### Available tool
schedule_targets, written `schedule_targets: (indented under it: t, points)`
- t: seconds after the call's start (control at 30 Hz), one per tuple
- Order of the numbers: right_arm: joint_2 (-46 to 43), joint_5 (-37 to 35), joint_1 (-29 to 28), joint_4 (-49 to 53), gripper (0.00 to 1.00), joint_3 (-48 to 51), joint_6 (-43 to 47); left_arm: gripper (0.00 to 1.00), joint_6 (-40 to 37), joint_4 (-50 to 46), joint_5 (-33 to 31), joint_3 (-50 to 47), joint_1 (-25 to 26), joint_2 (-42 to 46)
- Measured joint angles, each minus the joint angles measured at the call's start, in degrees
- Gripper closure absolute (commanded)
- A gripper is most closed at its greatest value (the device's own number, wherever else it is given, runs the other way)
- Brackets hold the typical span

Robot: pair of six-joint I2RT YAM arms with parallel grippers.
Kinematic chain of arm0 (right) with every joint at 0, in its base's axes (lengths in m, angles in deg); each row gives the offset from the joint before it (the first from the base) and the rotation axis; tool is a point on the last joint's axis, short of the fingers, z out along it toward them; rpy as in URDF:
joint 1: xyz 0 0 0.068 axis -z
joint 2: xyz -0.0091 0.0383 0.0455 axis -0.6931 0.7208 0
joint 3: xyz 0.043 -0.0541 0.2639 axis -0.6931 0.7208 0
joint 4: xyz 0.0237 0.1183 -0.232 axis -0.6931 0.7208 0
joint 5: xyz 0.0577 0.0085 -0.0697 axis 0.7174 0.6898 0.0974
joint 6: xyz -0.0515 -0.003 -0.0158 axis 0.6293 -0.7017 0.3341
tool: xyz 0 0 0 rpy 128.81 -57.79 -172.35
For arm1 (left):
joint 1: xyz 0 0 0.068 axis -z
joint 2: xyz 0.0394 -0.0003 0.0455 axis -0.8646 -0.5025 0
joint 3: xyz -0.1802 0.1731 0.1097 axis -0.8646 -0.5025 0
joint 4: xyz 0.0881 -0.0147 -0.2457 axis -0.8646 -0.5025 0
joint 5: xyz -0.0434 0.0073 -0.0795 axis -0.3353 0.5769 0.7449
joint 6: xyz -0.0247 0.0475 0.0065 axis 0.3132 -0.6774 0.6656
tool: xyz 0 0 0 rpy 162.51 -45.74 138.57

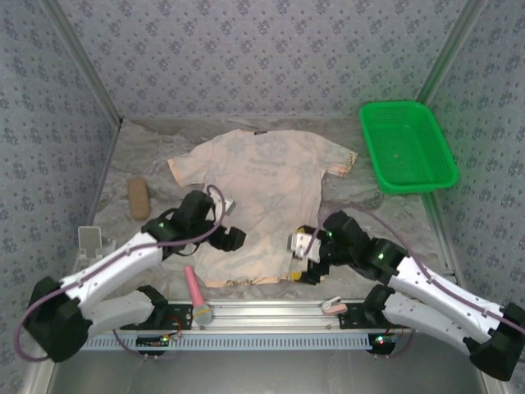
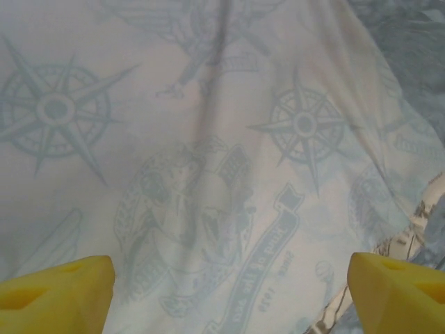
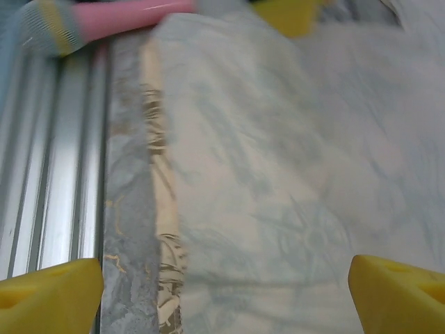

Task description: Fold the inside-out t-shirt

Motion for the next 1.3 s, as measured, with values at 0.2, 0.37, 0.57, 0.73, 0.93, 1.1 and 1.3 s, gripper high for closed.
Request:
schedule_targets:
  t: [0.2, 0.37, 0.57, 0.73, 0.93, 1.1, 1.3]
  points:
    - [13.49, -4.46, -6.78, -3.02, 0.26, 0.72, 13.88, 0.05, -11.26, 6.23, -0.42, -9.22, 4.96, 8.63]
    - [23.41, -11.74, -11.23, -8.94, 0.44, 1.18, 17.42, 0.07, -18.08, 8.81, -1.27, -10.4, 7.08, 10.03]
    - [28.0, -16.2, -9.64, -15.87, 0.88, 2.1, 17.27, 0.09, -26.6, 13.4, -4.59, -11.78, 14.23, 9.88]
    - [27.69, -18.14, -8.52, -16.41, 1.0, 2.29, 16.2, 0.08, -34.4, 16.02, -4.7, -12.68, 19.17, 8.55]
    - [22.64, -14.95, -1.73, -16.98, 1.0, 2.32, 11.56, 0.06, -39.36, 22.6, -4.15, -14.8, 21.53, 3.45]
    - [20.26, -10.34, 1.75, -19.41, 1.0, 2.34, 7.48, 0.06, -38.21, 28.52, -7.72, -14.8, 21.53, -5.75]
    - [17.33, -6.6, 3.45, -22.75, 1.0, 3.37, 4.46, 0.15, -35.47, 32.33, -12.94, -12.63, 20.17, -12.11]
